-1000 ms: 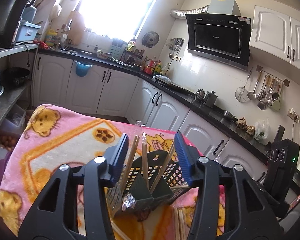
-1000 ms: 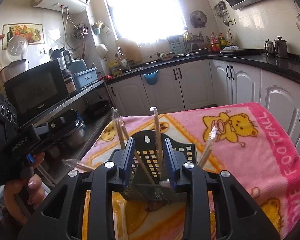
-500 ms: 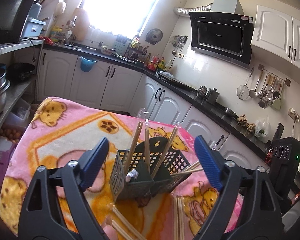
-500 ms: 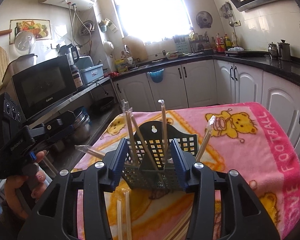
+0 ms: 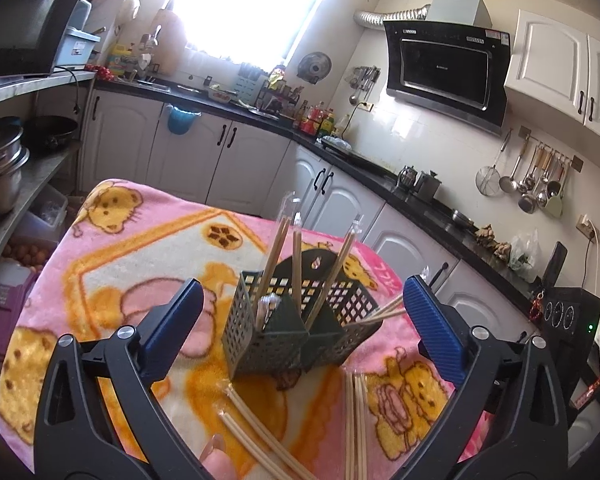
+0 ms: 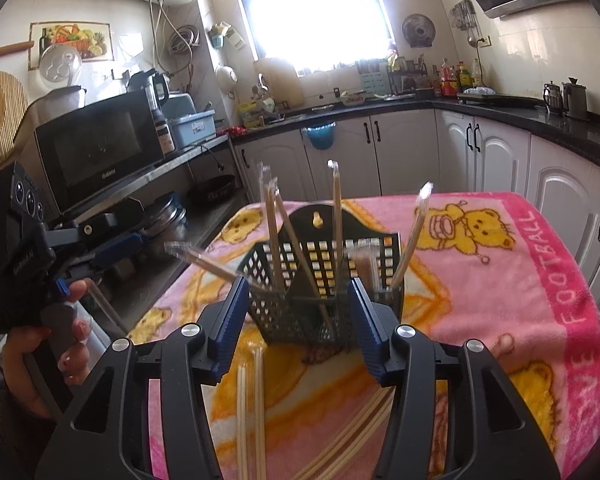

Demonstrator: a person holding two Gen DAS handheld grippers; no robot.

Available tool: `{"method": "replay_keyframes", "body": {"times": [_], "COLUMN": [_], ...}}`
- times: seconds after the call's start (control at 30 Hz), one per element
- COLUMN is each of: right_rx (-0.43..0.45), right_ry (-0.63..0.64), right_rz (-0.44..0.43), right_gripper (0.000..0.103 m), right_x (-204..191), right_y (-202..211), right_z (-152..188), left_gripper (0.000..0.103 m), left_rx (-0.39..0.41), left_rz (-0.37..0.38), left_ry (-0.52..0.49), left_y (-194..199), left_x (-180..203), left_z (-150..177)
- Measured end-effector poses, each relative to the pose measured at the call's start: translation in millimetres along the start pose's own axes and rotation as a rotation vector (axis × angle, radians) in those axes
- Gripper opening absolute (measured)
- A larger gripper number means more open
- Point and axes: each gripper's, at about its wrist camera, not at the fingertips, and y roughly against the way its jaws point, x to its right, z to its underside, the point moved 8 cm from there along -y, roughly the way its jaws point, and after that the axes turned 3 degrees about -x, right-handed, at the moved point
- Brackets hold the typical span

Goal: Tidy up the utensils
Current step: 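Lift both open tools and lower them toward the loose chopsticks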

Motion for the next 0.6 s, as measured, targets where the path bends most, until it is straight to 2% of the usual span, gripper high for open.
{"method": "replay_keyframes", "body": {"times": [0.6], "right_rx": [-0.072], "right_ry": [0.021], "right_rz": [-0.002], "right_gripper": [0.049], "right_x": [-4], "right_y": [-5], "right_z": [31], "left_gripper": [0.092], "left_rx": [-0.101], "left_rz": [-0.048], "left_ry": [0.047], "left_y": [-5], "left_x": [-25], "left_z": [47]}}
